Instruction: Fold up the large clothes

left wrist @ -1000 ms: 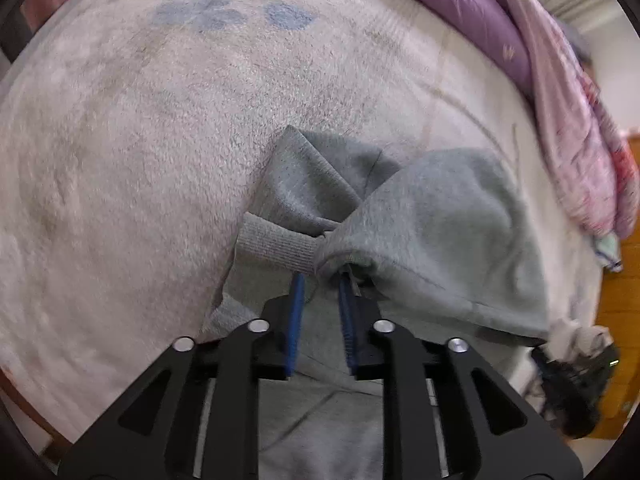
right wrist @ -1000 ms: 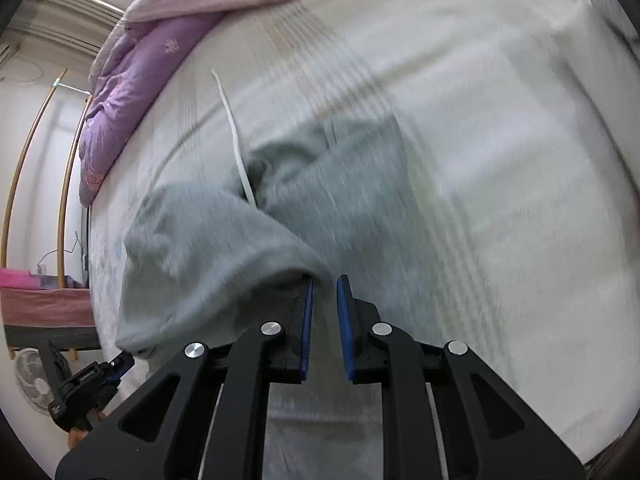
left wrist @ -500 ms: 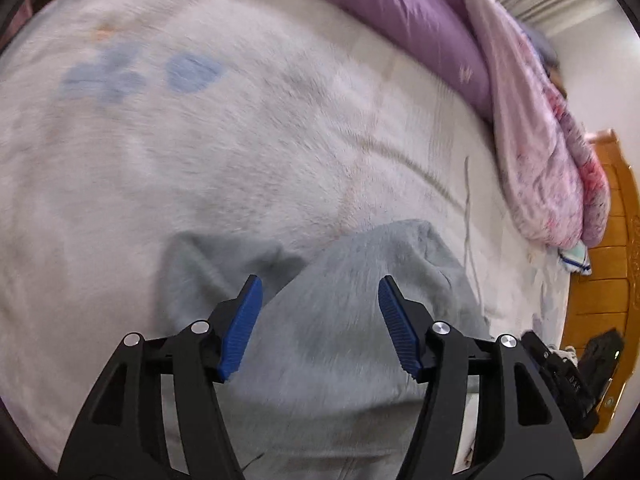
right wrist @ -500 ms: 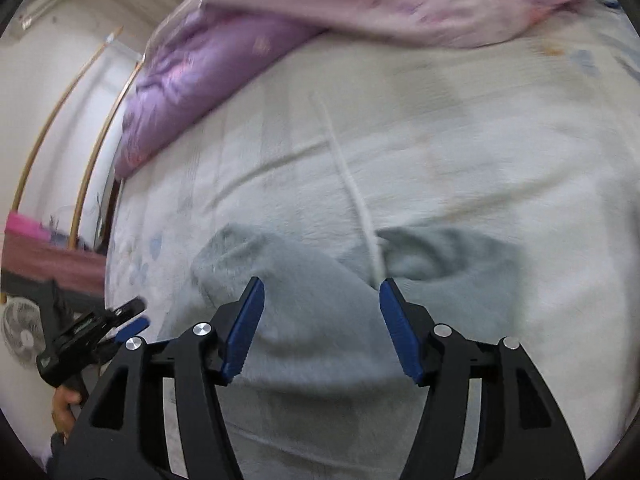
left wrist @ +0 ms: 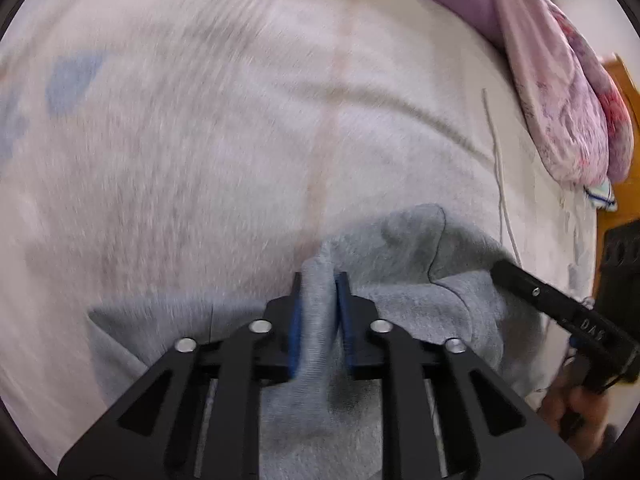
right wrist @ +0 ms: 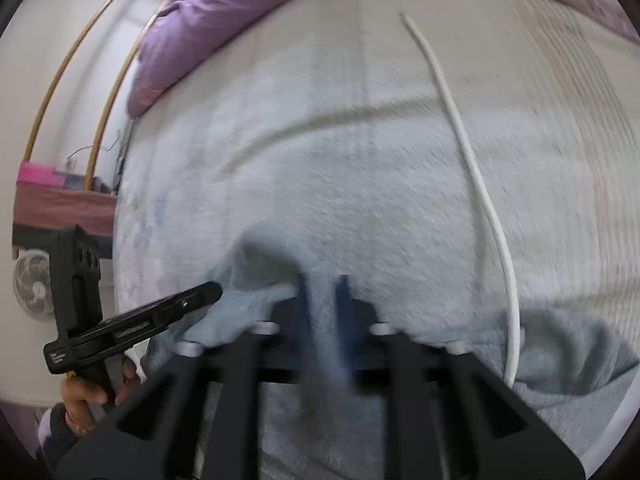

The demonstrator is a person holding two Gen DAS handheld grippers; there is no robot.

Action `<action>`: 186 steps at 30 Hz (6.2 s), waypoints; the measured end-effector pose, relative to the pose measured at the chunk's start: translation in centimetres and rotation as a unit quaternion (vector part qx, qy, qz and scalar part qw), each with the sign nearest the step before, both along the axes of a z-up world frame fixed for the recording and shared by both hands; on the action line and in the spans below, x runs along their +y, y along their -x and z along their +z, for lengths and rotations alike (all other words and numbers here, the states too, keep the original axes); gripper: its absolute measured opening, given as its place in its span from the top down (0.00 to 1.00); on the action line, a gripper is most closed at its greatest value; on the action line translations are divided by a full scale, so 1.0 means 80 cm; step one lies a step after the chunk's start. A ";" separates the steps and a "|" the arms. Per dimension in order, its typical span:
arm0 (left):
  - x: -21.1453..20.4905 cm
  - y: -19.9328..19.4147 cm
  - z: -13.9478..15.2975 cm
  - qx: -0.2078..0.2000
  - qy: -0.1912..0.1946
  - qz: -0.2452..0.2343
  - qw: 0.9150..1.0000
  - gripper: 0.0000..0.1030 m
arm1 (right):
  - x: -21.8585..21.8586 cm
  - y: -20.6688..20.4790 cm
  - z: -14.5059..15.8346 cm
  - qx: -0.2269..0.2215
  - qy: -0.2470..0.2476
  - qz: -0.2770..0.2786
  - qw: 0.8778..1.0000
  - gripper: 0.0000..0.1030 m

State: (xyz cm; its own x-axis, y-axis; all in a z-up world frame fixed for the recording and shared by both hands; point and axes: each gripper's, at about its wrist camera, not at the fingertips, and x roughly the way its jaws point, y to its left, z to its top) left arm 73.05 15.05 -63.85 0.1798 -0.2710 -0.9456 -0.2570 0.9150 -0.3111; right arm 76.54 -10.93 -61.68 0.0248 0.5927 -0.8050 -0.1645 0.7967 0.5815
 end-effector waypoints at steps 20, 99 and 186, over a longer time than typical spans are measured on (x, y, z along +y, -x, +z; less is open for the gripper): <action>-0.033 0.167 0.182 -0.217 -0.010 0.047 0.975 0.94 | -0.042 0.161 0.180 -0.230 -0.014 0.000 0.973 0.95; -0.029 0.012 -0.020 0.080 -0.058 0.104 0.990 0.32 | -0.111 0.056 -0.013 0.054 0.047 -0.195 0.978 0.55; -0.099 0.573 -0.001 -0.071 -0.026 0.141 0.987 0.83 | -0.215 0.560 -0.010 0.007 0.080 -0.282 0.956 0.90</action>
